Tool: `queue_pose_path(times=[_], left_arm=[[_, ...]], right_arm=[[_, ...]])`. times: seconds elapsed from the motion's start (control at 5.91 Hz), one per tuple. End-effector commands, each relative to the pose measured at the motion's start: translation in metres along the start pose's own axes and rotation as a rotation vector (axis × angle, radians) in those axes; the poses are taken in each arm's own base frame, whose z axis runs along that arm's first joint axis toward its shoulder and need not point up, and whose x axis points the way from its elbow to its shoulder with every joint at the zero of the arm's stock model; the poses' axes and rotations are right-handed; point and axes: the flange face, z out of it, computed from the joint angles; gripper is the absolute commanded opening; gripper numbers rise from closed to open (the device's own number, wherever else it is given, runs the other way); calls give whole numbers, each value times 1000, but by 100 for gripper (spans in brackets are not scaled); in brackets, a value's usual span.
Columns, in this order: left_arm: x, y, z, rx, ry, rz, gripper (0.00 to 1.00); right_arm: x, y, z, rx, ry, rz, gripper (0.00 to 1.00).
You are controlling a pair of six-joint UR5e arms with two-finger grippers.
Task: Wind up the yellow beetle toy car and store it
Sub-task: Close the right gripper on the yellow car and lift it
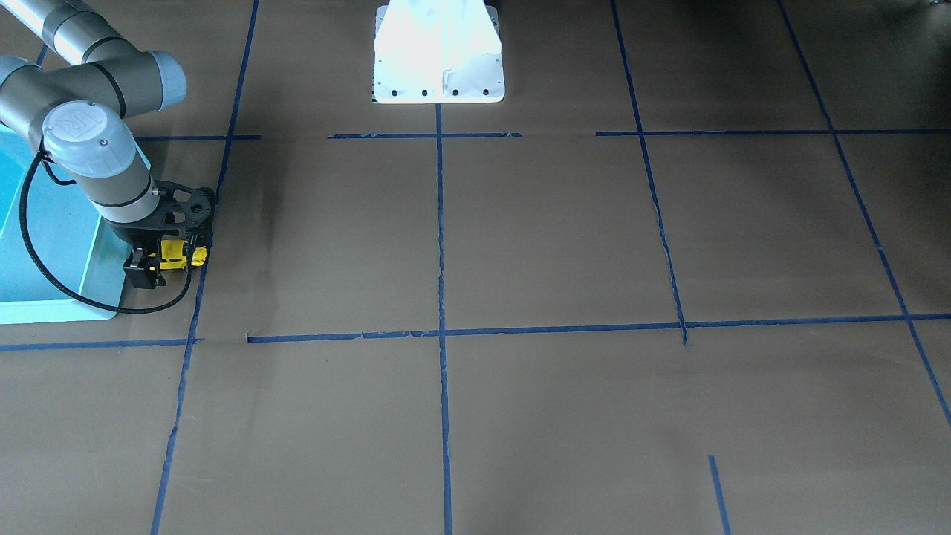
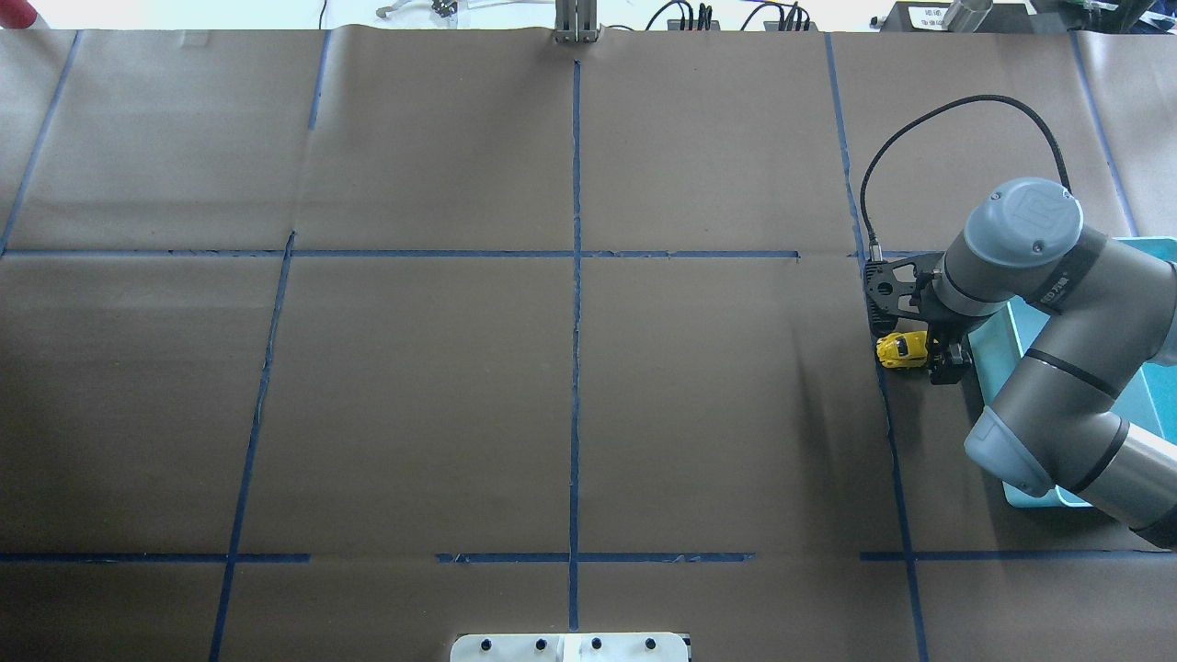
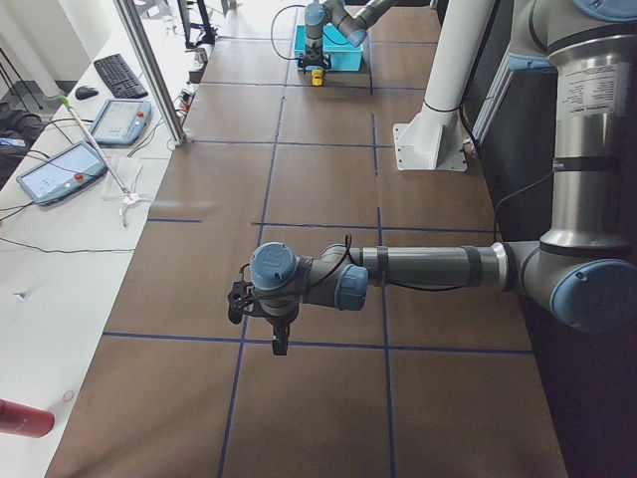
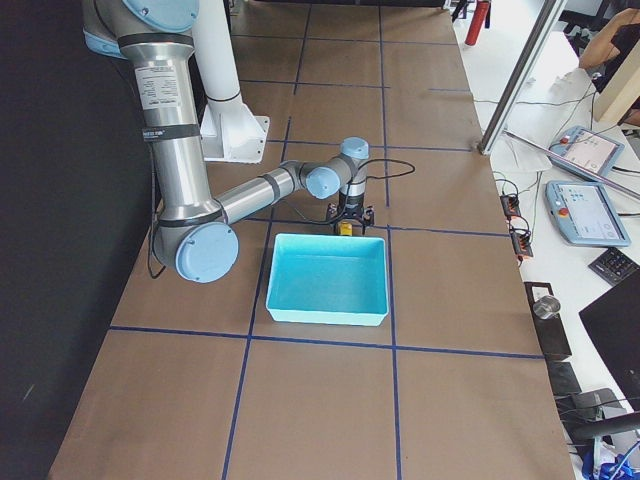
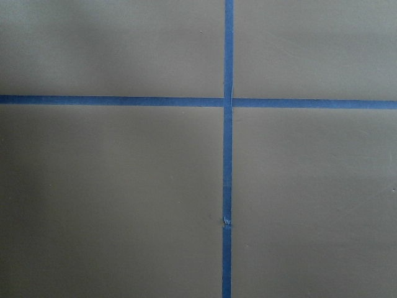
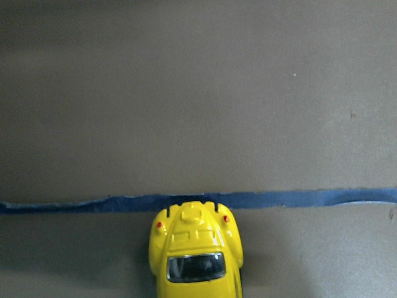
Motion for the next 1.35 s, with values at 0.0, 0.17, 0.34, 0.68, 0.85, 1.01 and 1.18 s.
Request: queue_pose_path(times=[0.0, 0.17, 0.34, 0.68, 0.85, 1.01, 1.18], left_arm=[[2, -2, -1, 1, 0, 2, 100], [3, -4, -2, 5, 1, 7, 100], [-3, -3, 4, -7, -1, -7, 100], [-4, -15, 8, -14, -1, -9, 100], [-5, -15, 8, -14, -2, -11, 100], [-7, -16, 11, -19, -2, -15, 100], [-6, -18, 10, -17, -2, -12, 100]], right_arm=[[-1, -3, 0, 3, -3, -7, 65], [-4, -4, 3, -1, -6, -12, 47], [-4, -3, 3, -1, -7, -11, 37], [-5, -6, -27, 37, 17, -9, 1], [-22, 7, -80, 60, 28, 8, 0], [-38, 26, -133, 61, 49, 41, 0], [-42, 53, -162, 74, 62, 74, 0]])
